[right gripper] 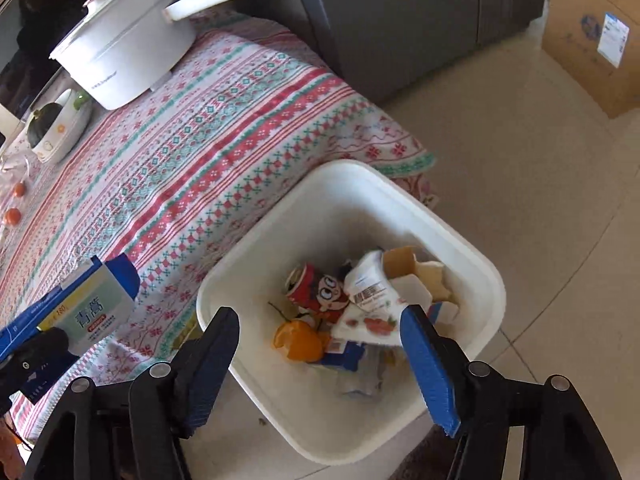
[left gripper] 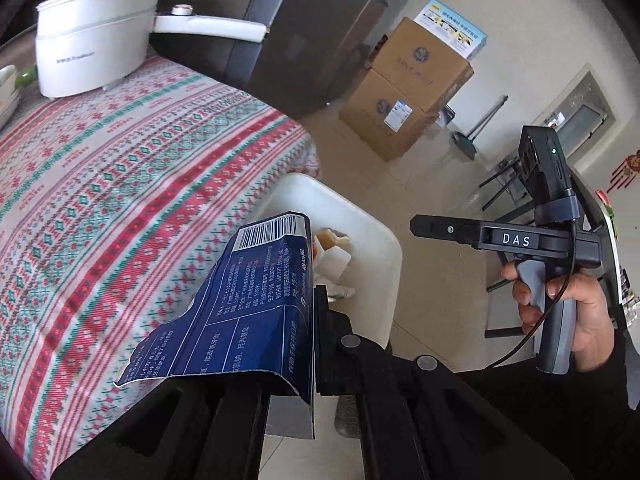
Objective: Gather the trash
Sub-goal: 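Open the right tool to drop the packet while the left tool releases the blue box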
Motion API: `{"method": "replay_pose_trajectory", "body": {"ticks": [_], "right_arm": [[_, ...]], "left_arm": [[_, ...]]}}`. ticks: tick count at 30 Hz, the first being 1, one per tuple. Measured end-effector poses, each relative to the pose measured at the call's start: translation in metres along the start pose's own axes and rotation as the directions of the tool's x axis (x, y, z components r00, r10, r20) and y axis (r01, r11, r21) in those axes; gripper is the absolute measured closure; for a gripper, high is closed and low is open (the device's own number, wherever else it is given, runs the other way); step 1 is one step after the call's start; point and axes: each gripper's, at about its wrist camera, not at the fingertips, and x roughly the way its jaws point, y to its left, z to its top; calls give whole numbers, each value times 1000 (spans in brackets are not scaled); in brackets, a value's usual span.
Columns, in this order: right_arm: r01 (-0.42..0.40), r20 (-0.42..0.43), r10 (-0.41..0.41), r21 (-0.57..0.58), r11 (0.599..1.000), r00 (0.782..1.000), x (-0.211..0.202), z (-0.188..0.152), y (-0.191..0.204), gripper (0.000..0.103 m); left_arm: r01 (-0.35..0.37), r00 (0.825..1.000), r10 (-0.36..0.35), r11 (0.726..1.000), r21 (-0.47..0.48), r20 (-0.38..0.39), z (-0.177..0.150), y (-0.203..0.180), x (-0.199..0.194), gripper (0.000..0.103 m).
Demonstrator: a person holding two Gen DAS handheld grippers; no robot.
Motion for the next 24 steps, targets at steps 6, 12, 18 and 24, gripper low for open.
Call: {"method": "replay_pose_trajectory", "body": {"ticks": [6,12,18,24], "right_arm": [[36,6,-37,24,999,999,-8,-4,-26,29],[59,-1,-59,50,997,998,-10,-9,-48,28],[78,16,-79,80,994,997,-18,-13,-61,28],[102,70,-107,62,993,992,-33,-17,-47,24]], "left_arm": [[24,999,-21,998,63,-48,8,-32,49,103],[15,998,-10,994,109,-54,14,-43,85,100],[-110,990,120,986,124,-74,5,-42,88,15],[-284,958,286,955,84,-17,-15,-37,38,7]]}}
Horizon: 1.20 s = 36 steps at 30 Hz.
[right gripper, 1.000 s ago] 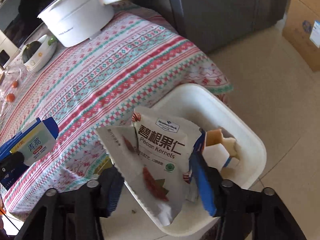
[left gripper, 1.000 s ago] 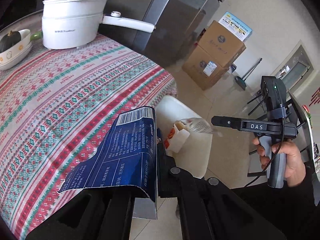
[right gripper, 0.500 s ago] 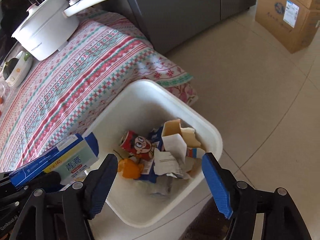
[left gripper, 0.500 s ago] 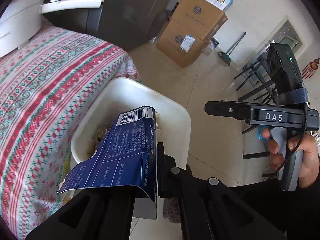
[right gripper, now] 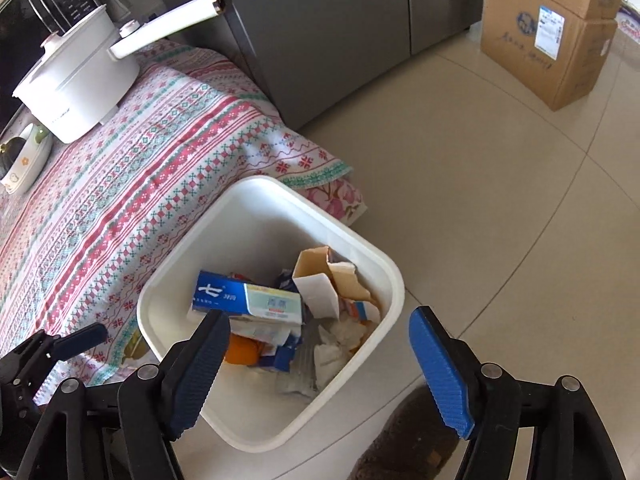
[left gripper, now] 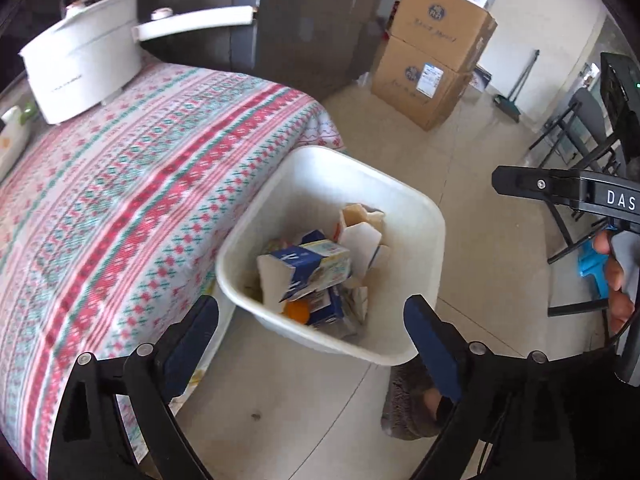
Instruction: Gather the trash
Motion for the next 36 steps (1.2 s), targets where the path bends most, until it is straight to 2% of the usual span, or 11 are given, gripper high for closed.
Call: {"method": "replay_pose_trajectory", "body": {"ticks": [2,4,7,13,21,25,30,36], "right_arm": [[13,23,-13,-27,1000,1000,-7,-4,12,23],[10,46,-8,-55,998,999,-14,-10,26,19],[-12,97,22,-102,995,995,-30,-25,52,16],[29,250,28,-222,975,968,-70,-61,107,11],[49,410,79,-292,955,909,-115,-101,150,4],[60,454,93,-310,949,886,-122,-105,165,2],[72,462,91,-324,943,882,-117,-103,177,2],[79,458,91,-339,938,884,-113,-105,186,2]], "left_arm": [[-68,997,69,997,-43,17,-10,9,-19,7],[-107,992,112,990,-88,57,-22,19,-44,7],[-173,974,190,975,-140,122,-39,30,-83,6],[-297,912,342,932,-208,229,-75,41,-147,3],[-366,845,440,891,-270,304,-114,45,-193,0],[-348,836,444,883,-315,321,-122,54,-203,0],[-365,819,466,874,-322,336,-123,56,-208,0],[-354,824,456,878,-323,336,-121,57,-208,0]]}}
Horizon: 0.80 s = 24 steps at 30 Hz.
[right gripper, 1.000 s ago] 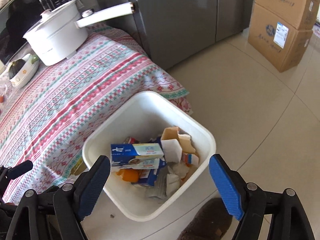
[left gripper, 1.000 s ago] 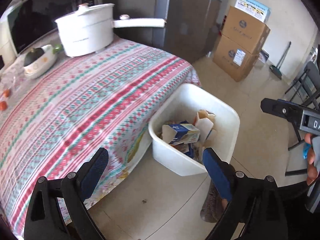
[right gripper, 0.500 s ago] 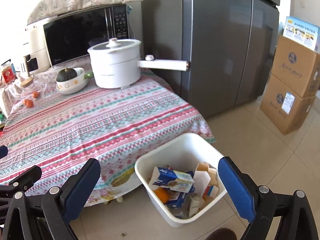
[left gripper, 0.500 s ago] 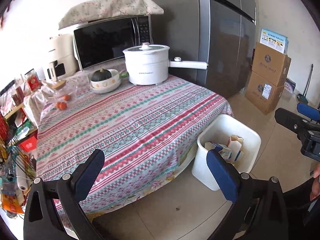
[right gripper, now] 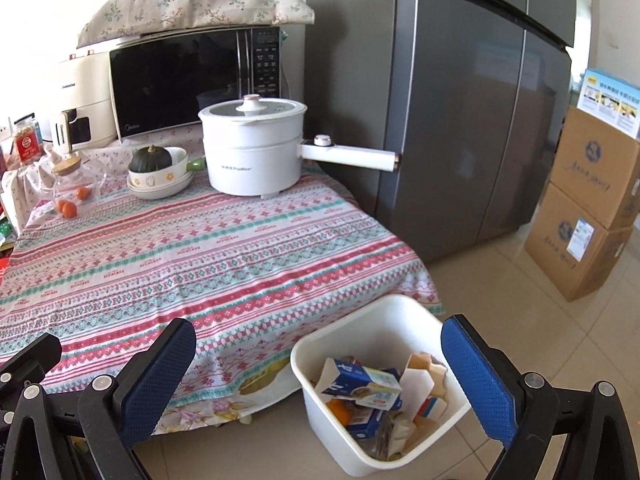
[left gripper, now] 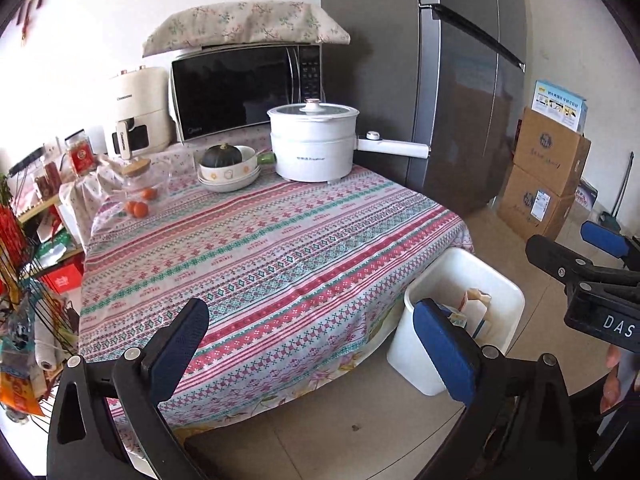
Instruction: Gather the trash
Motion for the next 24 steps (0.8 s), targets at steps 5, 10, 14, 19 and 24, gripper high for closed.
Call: {"method": "replay_pose_trajectory", "body": {"ticks": [5,10,14,19,24], "right_arm": [[-6,-2,6,-2,1000,1000,0,0,0,2],[-7,4,7,-1,1000,1000,-2,0,0,2],[-6,4,6,3,1000,1000,-1,0,-2,2],[-6,6,6,4,1000,1000,-2,1,-3,2],[-3,6,3,0,1000,1000,-1,1,-3,2]], "left_arm": [[-2,1000,2,1000,5,8,0,-2,-2,0],[-6,1000,6,1000,5,6,-1,-2,-1,0],[-7,1000,7,1000,5,6,-1,-2,-1,0],[-9,1000,9,1000,5,8,0,-3,-1,0],[-9,1000,9,1000,2,7,1,-3,-1,0]]}}
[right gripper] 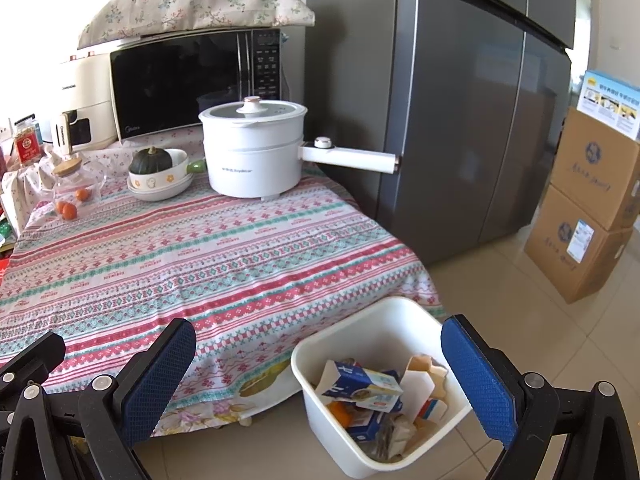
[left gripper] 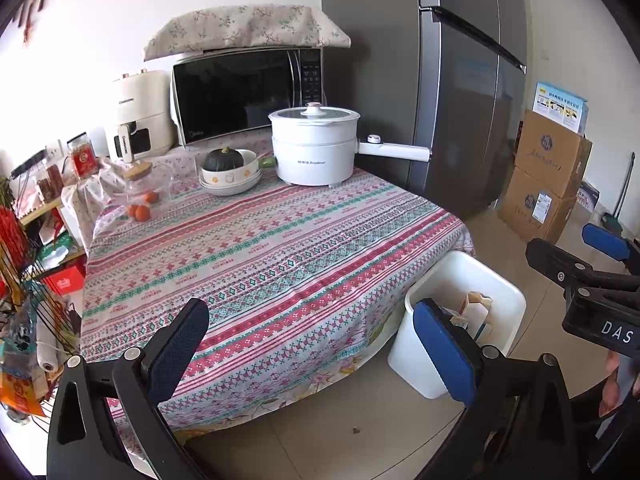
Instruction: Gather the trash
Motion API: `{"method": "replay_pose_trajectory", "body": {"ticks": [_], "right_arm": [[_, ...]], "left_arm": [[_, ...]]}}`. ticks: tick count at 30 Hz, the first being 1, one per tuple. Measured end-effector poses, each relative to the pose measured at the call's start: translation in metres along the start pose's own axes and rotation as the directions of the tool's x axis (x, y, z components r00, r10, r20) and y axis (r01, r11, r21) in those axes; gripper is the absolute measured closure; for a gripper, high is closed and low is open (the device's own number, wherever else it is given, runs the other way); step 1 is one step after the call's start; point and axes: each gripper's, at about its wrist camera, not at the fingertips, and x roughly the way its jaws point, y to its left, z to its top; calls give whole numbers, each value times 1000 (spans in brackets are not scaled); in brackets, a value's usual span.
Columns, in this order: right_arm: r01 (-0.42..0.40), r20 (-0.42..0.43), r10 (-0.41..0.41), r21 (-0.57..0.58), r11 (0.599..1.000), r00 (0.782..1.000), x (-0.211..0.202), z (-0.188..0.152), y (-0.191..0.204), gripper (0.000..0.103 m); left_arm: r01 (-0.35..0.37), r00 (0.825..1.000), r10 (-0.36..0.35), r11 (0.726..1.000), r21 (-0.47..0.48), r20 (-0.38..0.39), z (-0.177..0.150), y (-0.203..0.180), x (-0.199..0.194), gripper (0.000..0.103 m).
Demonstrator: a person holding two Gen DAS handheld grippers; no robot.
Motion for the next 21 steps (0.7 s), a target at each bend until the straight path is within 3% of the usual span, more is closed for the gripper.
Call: {"method": "replay_pose_trajectory", "body": {"ticks": [16,21], "right_arm": [[3,2,-3,-11,1000,1000,2,0,2,2],[0,3,0,-14,1000,1000,3,0,3,2]], "left_arm": [[6,1000,-6,1000,-7,-8,2,-1,-2,0],[47,998,-47,999,-8,-39,1,1,4,0]]}}
